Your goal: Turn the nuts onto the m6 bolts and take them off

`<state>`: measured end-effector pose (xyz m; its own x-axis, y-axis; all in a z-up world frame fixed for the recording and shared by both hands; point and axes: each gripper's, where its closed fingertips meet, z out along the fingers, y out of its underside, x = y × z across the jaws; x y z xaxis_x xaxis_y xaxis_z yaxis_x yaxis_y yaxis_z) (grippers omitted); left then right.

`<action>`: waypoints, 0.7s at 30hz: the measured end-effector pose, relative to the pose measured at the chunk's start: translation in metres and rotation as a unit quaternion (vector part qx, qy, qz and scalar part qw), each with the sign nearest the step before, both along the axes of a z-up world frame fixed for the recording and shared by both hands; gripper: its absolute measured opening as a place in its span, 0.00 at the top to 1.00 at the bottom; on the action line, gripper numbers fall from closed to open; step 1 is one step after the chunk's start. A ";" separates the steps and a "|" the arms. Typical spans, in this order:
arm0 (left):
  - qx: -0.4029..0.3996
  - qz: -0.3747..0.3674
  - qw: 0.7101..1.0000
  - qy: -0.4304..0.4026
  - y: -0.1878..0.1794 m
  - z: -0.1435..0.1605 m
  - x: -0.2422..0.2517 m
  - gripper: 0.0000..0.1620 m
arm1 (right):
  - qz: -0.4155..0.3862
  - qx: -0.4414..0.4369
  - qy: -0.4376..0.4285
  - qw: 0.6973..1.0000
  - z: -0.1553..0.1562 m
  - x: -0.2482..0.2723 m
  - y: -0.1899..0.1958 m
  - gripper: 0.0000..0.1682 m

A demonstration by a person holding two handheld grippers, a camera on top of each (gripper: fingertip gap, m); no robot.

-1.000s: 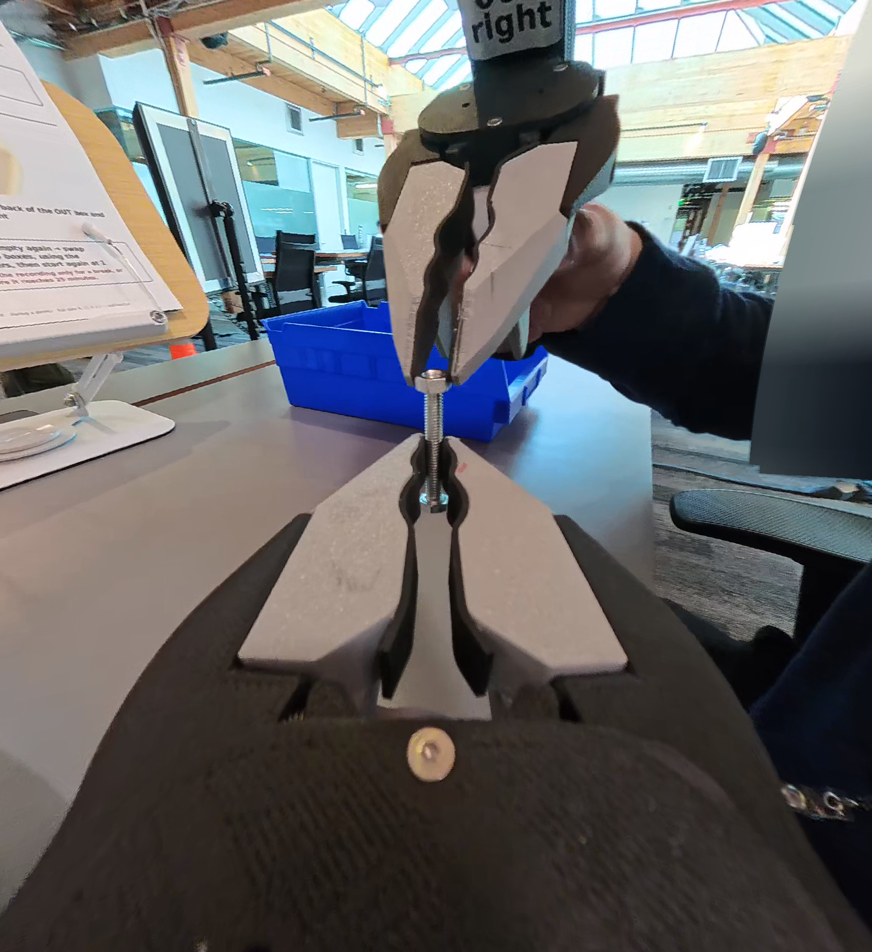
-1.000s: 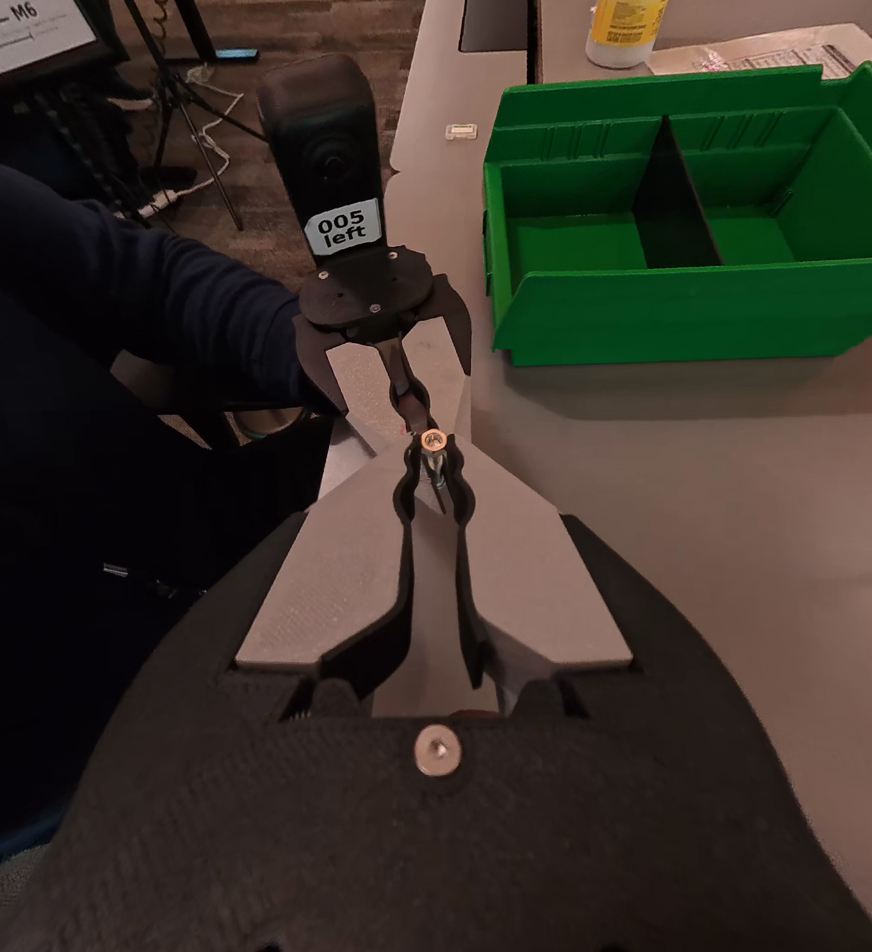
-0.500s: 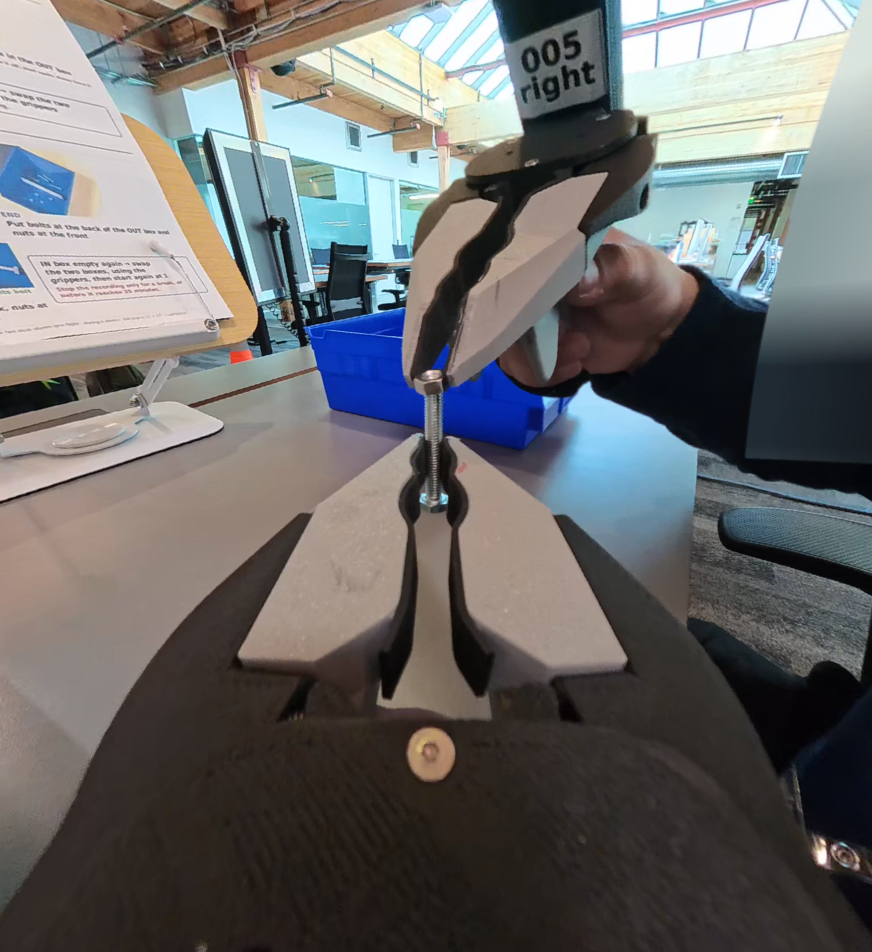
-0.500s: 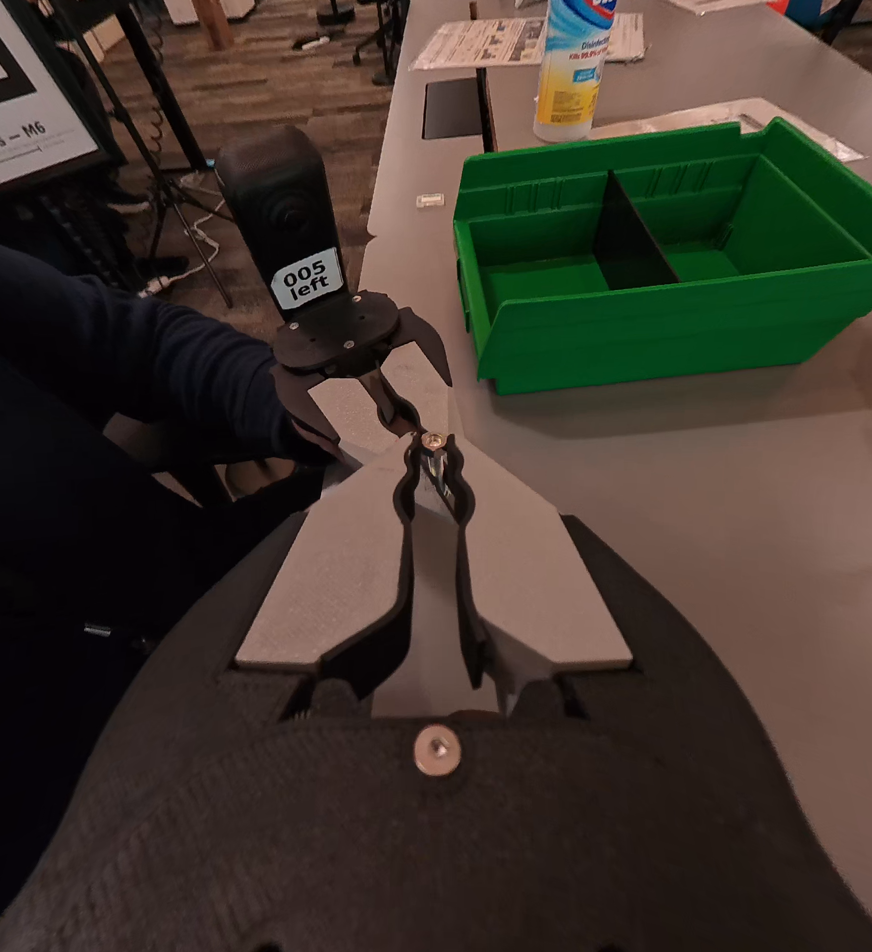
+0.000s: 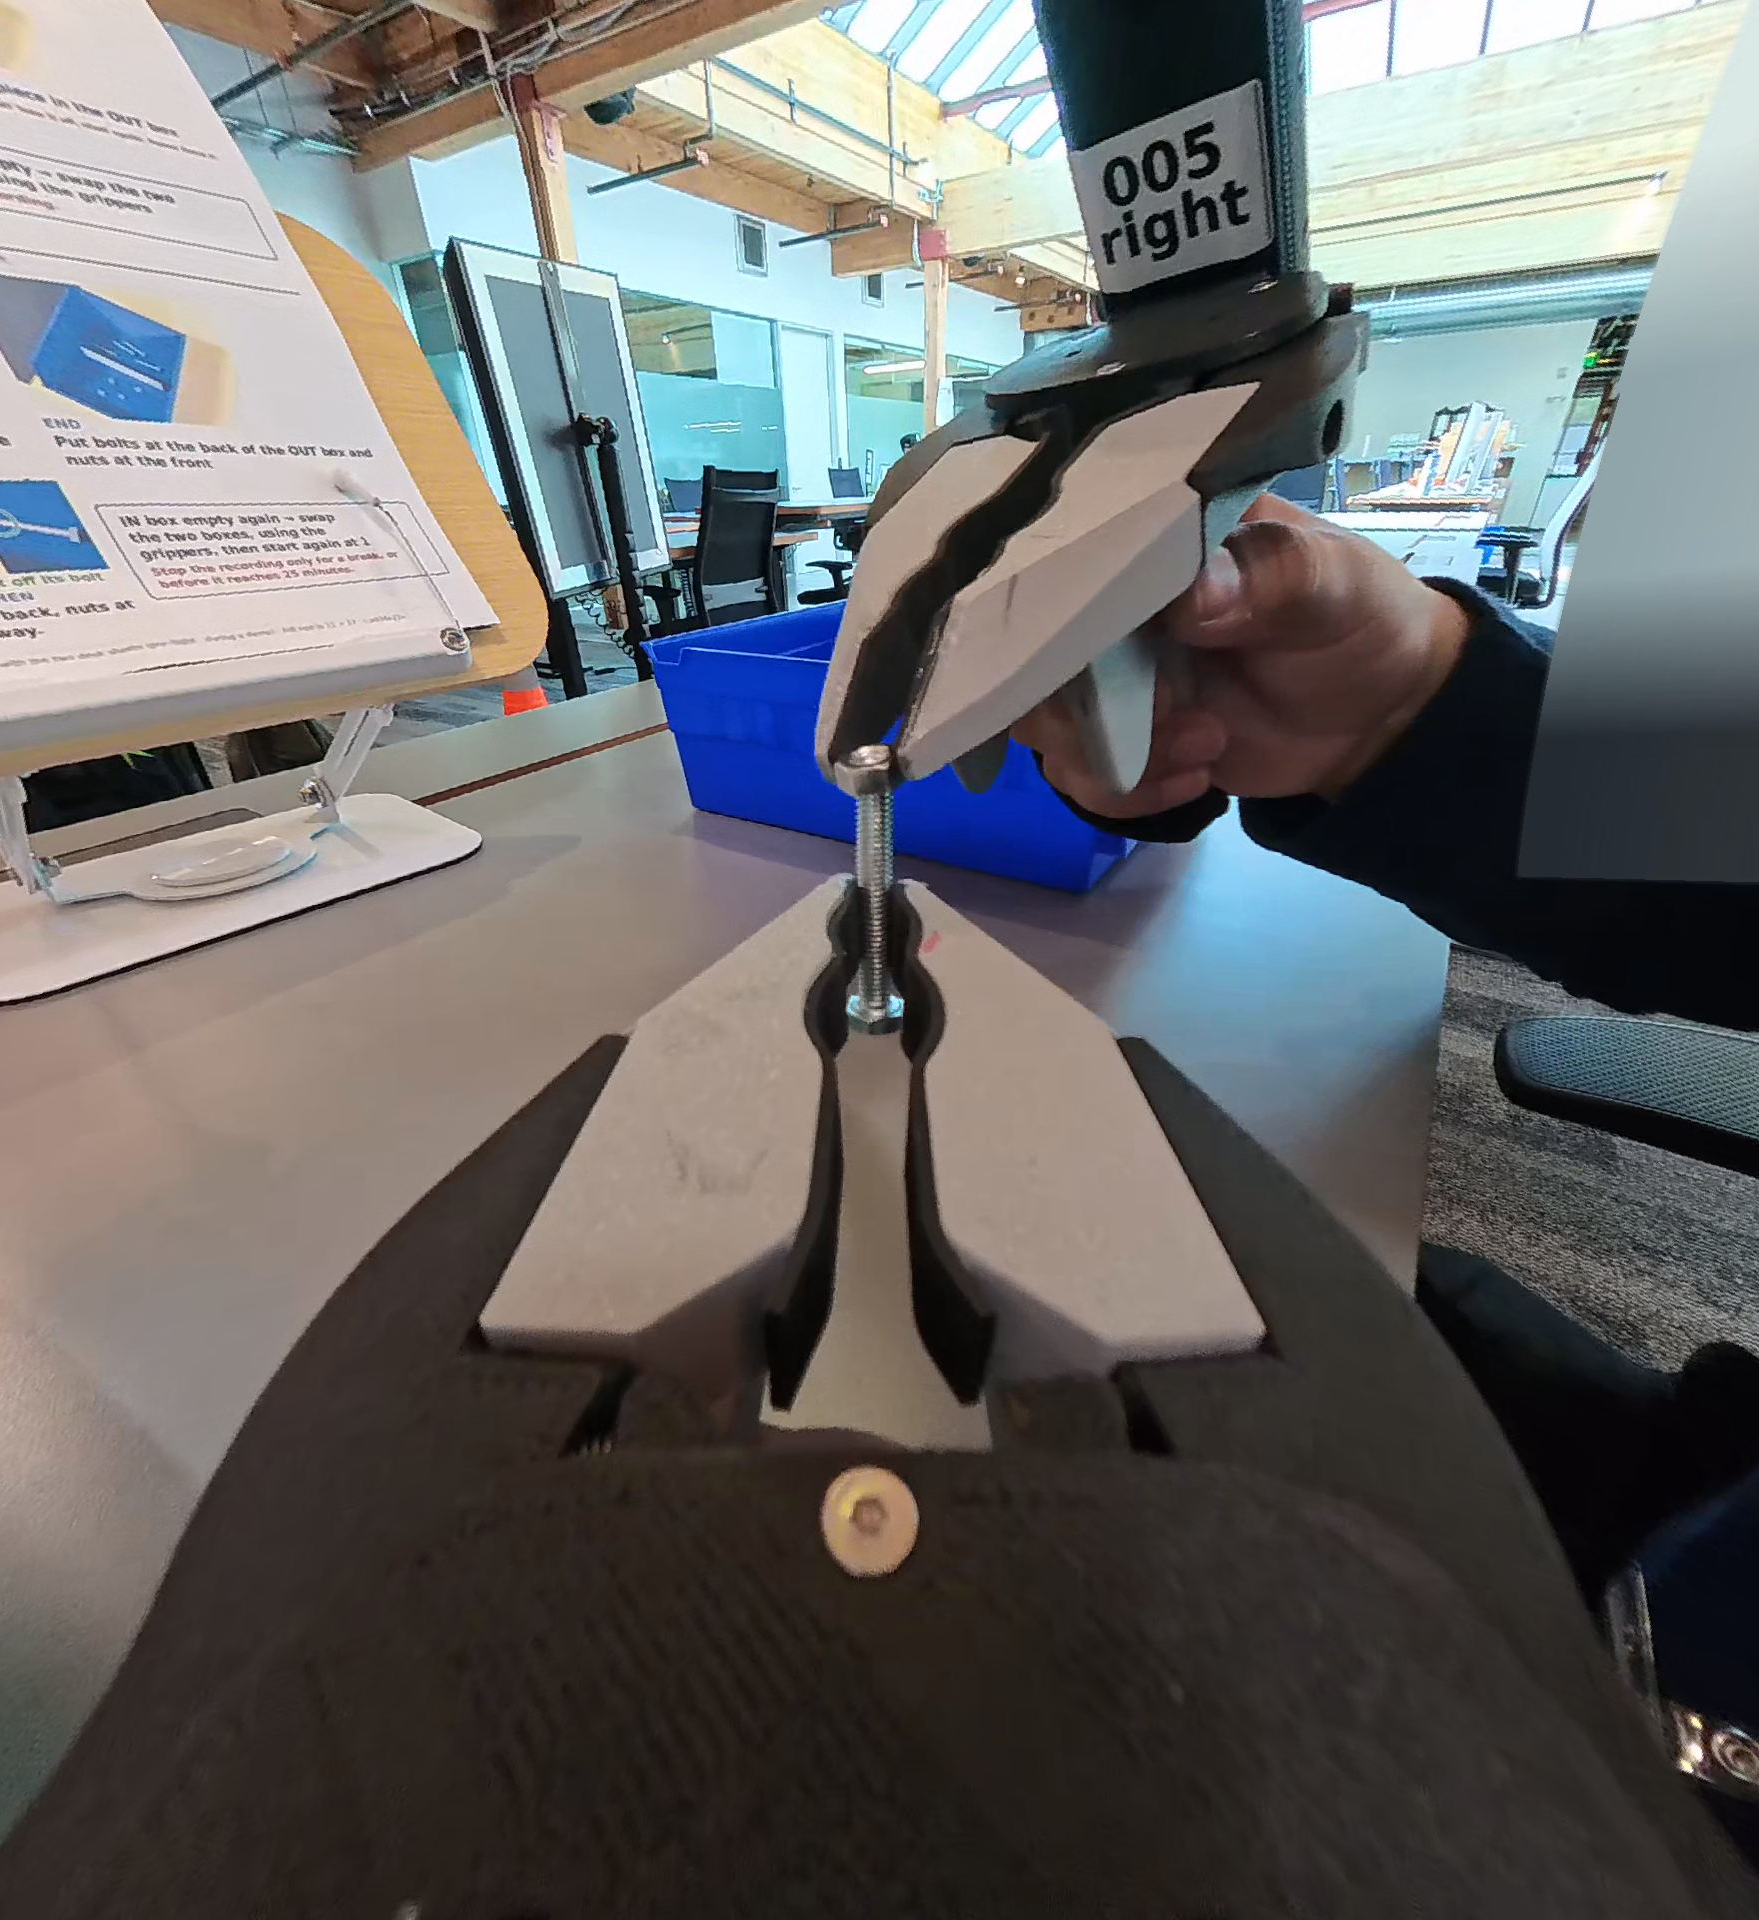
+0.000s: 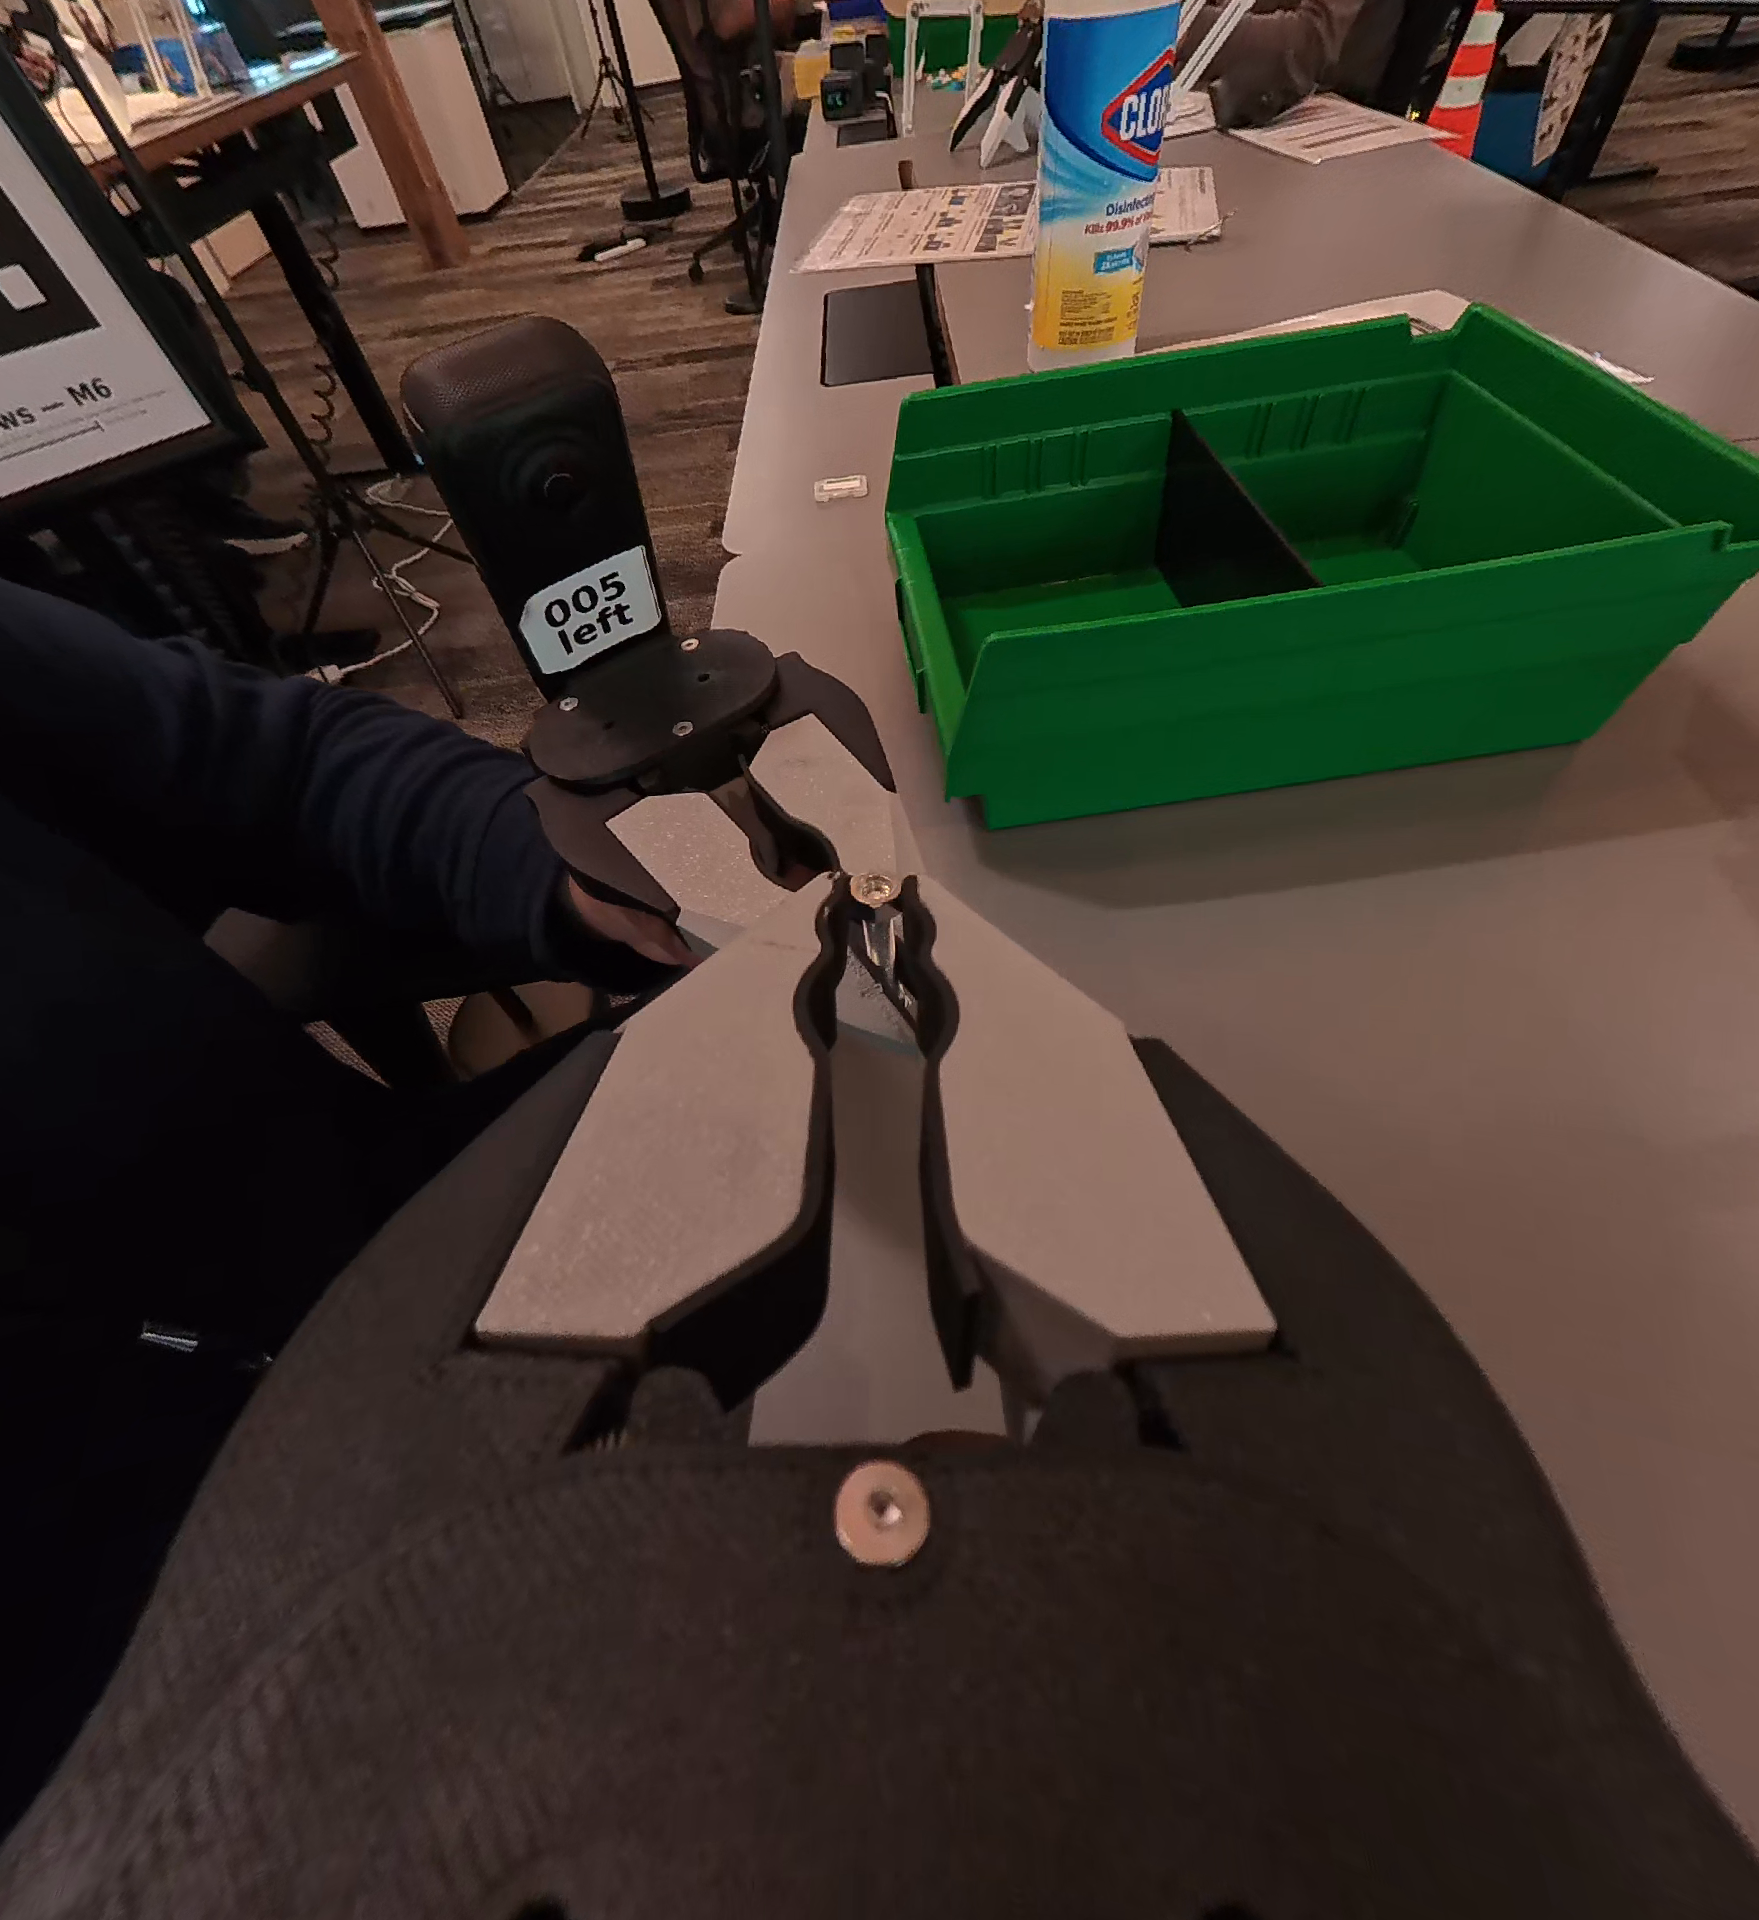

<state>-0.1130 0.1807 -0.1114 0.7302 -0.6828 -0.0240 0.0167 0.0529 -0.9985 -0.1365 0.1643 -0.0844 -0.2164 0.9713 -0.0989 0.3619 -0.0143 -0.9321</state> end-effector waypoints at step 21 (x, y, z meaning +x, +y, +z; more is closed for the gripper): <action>0.006 -0.045 0.999 -0.007 -0.009 0.002 0.009 0.99 | 0.070 -0.047 0.048 0.995 0.004 0.005 -0.010 0.84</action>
